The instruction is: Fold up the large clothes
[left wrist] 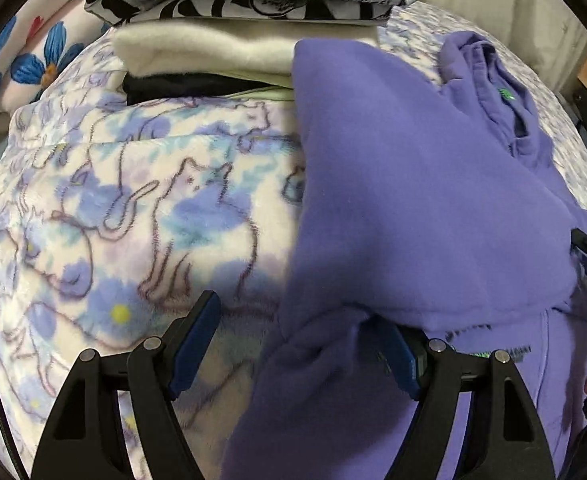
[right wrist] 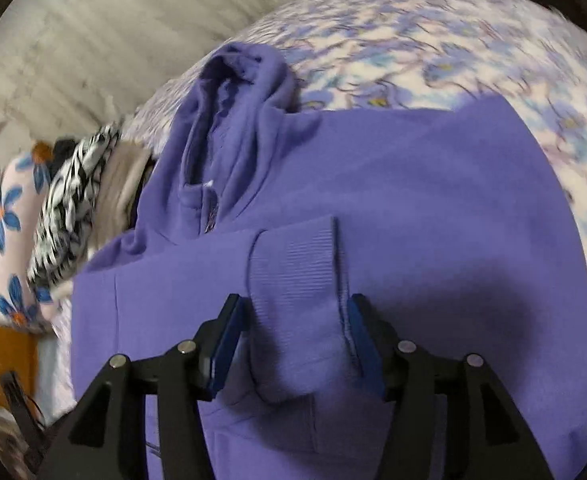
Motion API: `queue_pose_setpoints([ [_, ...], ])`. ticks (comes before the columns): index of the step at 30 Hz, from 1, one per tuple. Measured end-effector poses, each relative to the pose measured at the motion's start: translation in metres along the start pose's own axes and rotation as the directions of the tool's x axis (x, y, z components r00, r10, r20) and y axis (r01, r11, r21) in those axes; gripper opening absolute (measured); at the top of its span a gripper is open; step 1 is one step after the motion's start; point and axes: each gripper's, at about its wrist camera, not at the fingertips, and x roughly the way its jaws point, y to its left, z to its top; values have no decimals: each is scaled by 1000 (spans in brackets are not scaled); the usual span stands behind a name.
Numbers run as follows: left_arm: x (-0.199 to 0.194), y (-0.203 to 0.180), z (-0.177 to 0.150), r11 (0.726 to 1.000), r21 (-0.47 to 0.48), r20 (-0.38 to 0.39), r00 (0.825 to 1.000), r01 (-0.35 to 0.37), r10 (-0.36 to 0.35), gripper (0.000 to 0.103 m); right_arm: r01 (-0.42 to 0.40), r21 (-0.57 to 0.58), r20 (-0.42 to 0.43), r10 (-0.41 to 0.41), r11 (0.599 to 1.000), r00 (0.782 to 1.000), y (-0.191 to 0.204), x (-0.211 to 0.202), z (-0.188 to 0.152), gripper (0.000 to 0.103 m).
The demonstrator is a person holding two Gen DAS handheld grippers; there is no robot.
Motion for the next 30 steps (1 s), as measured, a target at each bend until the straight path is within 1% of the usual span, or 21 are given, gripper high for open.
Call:
queue_pose_setpoints([
  [1, 1, 0, 0, 1000, 4, 9, 1000, -14, 14, 76, -15, -27, -5, 15, 1000, 1000, 4, -2, 0, 18],
  [4, -1, -1, 0, 999, 22, 31, 999, -43, 42, 75, -19, -52, 58, 22, 998, 998, 8, -26, 1, 17],
  [6, -4, -1, -1, 998, 33, 36, 998, -49, 48, 75, -14, -37, 116, 18, 999, 993, 5, -47, -1, 17],
  [8, -5, -1, -3, 998, 48, 32, 999, -44, 42, 76, 20, -33, 156, -15, 999, 988, -1, -62, -4, 18],
  [9, -6, -3, -4, 998, 56, 27, 999, -37, 35, 76, 39, -35, 161, -33, 999, 986, -3, -64, -5, 18],
  [10, -6, -4, -6, 997, 74, 21, 999, -26, 24, 76, 66, -40, 155, -59, 997, 986, -7, -62, -6, 18],
  [12, -6, -7, -11, 994, 102, 24, 999, -50, 48, 76, 124, -26, 119, -120, 992, 986, -17, -52, -10, 18],
  [13, -7, -9, -14, 991, 120, 28, 998, -59, 56, 76, 145, -15, 88, -143, 989, 986, -23, -43, -12, 19],
  [14, -10, -9, -16, 990, 128, 27, 998, -59, 56, 76, 152, 2, 59, -151, 988, 987, -29, -36, -15, 22],
  [15, -13, -7, -17, 990, 130, 24, 998, -54, 51, 76, 150, 16, 53, -151, 989, 987, -32, -35, -17, 27],
  [16, -16, -5, -18, 991, 128, 22, 999, -43, 41, 76, 144, 31, 58, -145, 989, 988, -34, -37, -18, 28],
  [18, -25, -1, -17, 993, 118, 23, 1000, -20, 17, 76, 158, 48, 64, -161, 986, 985, -33, -46, -19, 36],
  [21, -38, 0, -12, 993, 114, 47, 999, -12, 7, 76, 173, 5, 133, -172, 985, 976, -17, -64, -22, 37],
  [24, -52, -12, -6, 991, 135, 89, 996, -11, -1, 76, 180, -40, 186, -169, 983, 968, -3, -77, -25, 37],
  [26, -64, -25, -1, 989, 149, 122, 992, 25, -43, 76, 143, -63, 218, -126, 988, 968, 5, -84, -26, 37],
  [27, -69, -31, 1, 987, 157, 134, 989, 37, -58, 76, 136, -72, 223, -117, 988, 968, 10, -84, -25, 37],
  [30, -80, -54, 9, 979, 181, 171, 978, 91, -122, 76, 109, -104, 211, -85, 989, 974, 22, -79, -22, 37],
])
